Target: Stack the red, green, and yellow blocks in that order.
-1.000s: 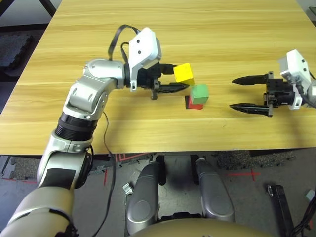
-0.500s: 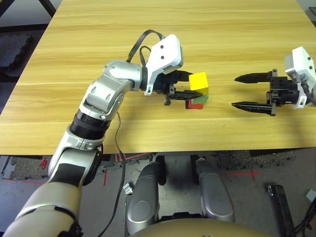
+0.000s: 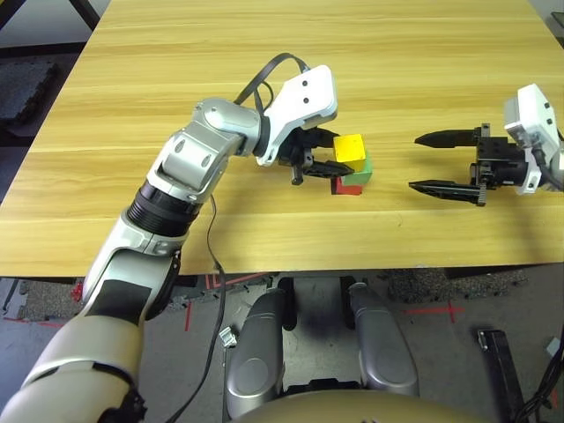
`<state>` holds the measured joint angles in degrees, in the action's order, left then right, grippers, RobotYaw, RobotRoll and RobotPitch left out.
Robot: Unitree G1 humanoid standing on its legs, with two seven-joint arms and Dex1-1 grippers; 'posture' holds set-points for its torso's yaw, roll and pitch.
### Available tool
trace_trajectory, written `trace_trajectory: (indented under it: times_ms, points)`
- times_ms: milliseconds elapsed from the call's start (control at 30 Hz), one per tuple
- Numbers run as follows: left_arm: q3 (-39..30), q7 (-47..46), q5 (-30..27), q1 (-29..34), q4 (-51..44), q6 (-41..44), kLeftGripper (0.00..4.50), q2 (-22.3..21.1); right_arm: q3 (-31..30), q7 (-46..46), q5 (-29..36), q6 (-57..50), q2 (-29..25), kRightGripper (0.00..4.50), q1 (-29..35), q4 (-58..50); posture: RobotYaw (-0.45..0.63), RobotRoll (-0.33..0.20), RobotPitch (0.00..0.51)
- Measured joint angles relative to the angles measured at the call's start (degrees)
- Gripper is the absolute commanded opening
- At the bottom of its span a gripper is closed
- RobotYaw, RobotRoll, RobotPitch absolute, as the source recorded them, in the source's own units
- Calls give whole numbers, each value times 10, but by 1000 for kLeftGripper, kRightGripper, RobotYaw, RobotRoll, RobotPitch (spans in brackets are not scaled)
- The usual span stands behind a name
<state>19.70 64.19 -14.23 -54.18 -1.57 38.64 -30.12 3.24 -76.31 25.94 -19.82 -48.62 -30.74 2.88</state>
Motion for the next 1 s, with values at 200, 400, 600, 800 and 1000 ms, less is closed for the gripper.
trace_trajectory:
  times_ms: [200,400,600,800,1000]
  points:
    - [-2,-3,0,-21,-1,8,2046,23,0,0,0,1,1,4500,-1,5,236,94,293]
    - [-2,-3,0,-22,-1,16,2046,26,0,0,0,3,6,4500,-1,6,236,94,293]
    - [3,1,5,-22,6,2,2046,22,0,0,0,4,8,4500,-1,6,228,93,287]
    - [4,1,8,-21,7,-2,2046,23,0,1,0,4,10,4500,-1,5,225,89,285]
    - [10,-1,15,-17,8,-9,2046,30,0,1,0,4,10,4500,-1,5,221,83,287]
